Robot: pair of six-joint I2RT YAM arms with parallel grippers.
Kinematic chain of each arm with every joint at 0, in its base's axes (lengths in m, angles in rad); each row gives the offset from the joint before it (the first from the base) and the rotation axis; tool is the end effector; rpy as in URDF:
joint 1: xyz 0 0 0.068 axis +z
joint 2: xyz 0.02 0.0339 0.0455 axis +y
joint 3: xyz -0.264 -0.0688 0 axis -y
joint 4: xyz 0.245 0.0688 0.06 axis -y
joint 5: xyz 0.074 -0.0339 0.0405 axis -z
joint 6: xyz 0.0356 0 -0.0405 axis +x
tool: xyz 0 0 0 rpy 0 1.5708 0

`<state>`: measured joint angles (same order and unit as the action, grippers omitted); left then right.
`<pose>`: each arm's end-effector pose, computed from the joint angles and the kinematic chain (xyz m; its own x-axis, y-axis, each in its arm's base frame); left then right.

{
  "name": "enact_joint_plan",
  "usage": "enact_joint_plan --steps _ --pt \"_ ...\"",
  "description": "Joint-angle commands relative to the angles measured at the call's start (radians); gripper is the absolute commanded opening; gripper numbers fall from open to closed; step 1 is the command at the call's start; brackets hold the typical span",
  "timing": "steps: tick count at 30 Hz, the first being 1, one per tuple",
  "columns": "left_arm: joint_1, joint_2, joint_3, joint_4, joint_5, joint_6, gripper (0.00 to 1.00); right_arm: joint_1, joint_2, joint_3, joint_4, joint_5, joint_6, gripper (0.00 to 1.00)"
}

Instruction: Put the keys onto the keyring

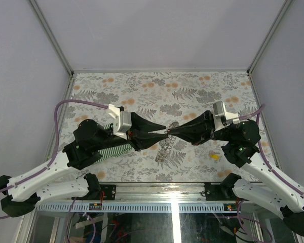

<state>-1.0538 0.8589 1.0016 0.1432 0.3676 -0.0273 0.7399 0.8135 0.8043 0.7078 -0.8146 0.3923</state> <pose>0.0800 -0.1666 0.4379 0.1125 -0.2495 -0.9618 0.9851 0.1548 0.0751 0.1004 0.1267 0.4264 0.1048 0.4508 -0.8864 -0.9892 -0.0446 -0.1396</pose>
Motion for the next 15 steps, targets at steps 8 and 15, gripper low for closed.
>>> enact_joint_plan --steps 8,15 --pt "-0.004 -0.001 -0.032 0.111 0.027 -0.03 0.2 0.005 -0.033 0.056 0.04 0.006 -0.021 0.0" --pt "-0.004 0.006 -0.03 0.106 0.037 -0.029 0.02 0.005 -0.035 0.053 0.045 0.008 -0.015 0.0"
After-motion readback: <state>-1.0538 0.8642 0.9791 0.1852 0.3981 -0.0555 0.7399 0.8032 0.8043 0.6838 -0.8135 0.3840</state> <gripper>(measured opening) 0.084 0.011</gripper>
